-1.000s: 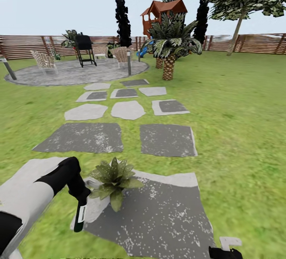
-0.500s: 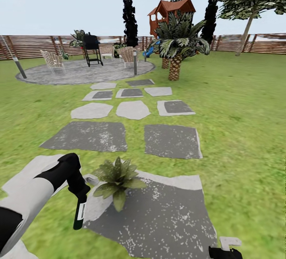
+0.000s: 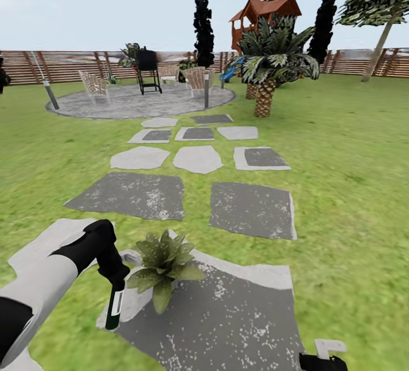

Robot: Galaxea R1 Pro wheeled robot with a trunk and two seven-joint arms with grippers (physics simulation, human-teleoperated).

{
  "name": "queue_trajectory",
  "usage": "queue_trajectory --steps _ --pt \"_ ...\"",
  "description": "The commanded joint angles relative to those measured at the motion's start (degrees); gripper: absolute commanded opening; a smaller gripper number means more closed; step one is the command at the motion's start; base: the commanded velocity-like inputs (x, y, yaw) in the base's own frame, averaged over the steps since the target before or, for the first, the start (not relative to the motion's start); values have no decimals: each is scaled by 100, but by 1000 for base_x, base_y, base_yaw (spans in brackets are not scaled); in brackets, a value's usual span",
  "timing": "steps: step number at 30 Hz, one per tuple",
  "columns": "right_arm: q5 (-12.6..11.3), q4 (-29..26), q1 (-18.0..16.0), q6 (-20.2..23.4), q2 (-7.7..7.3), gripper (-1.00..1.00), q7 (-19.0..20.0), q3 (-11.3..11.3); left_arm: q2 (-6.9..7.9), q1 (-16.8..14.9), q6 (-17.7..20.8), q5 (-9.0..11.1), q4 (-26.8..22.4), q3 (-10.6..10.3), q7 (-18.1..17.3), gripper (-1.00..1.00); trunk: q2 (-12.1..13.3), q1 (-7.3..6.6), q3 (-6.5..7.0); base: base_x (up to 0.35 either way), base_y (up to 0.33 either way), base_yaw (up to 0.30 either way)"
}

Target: Pick up the pesticide atomizer in the garden and spray insectifuge to fully cover both potted plants in the garden.

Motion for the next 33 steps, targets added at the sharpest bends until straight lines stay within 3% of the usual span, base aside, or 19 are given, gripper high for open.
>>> queue_trajectory --steps 1,15,23,26,30,33 --pt "-54 7 -1 -15 -8 100 -11 48 2 -2 57 -45 -11 -24 -57 -100 -2 0 -5 88 -271 29" --pt "-54 -6 -1 -8 -4 100 2 54 -57 65 51 -55 -2 -39 -43 -100 -2 0 -5 -151 -253 6" --pt "-54 -11 0 -8 1 100 -4 54 23 240 43 -61 10 -38 26 -100 -2 0 -5 -115 -79 229" --pt "-54 -15 0 -10 3 100 -4 54 7 396 43 -63 8 -18 268 -100 -2 0 -5 -5 -3 276" --pt "-54 -16 -1 -10 1 100 -4 54 -131 537 48 -16 7 38 934 -100 -2 0 -5 -1 -1 190" --pt "-54 1 0 -12 -3 100 -4 49 -195 555 51 2 7 242 1074 -100 -2 0 -5 0 0 34"
